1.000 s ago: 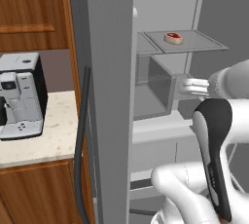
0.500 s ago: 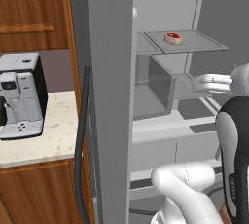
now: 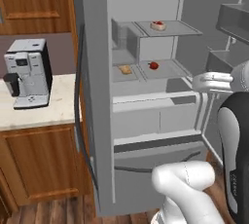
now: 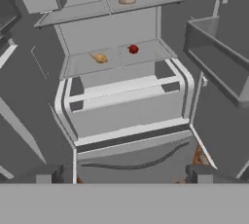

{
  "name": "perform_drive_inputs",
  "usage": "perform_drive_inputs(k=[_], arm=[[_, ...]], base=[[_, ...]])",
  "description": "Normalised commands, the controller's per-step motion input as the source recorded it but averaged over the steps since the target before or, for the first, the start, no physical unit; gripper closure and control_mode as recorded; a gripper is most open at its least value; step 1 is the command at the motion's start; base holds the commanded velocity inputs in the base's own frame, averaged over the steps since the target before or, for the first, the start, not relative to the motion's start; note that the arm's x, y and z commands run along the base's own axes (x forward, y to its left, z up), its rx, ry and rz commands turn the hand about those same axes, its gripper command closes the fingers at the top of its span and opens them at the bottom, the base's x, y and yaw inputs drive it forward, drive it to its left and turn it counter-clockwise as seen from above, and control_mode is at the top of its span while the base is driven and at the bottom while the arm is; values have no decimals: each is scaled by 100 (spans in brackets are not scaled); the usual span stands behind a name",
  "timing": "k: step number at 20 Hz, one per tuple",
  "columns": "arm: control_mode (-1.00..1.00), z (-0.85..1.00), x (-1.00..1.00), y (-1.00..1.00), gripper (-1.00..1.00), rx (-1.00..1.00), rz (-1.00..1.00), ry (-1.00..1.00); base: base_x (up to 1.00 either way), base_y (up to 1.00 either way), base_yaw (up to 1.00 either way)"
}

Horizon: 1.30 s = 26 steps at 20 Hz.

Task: Transport the chicken drumstick and onion to the fridge. Place the chicken drumstick on the rack containing meat and place the onion on the rack containing the vegetable, ensuring meats and vegetables are on different racks.

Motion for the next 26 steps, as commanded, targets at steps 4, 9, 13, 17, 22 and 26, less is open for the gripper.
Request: perform_drive_inputs(k=[4, 9, 13, 17, 22, 26], arm=[[100, 0, 0, 0, -100, 0, 0, 0], [100, 0, 0, 0, -100, 0, 0, 0], [100, 0, 0, 0, -100, 0, 0, 0], [100, 0, 0, 0, -100, 0, 0, 0], [100, 0, 0, 0, -100, 0, 0, 0], [100, 0, 0, 0, -100, 0, 0, 0]], base=[[-100, -1, -2], [-51, -84, -52], [-2, -67, -77], [0, -88, -76], [0, -92, -77], [1, -98, -75]])
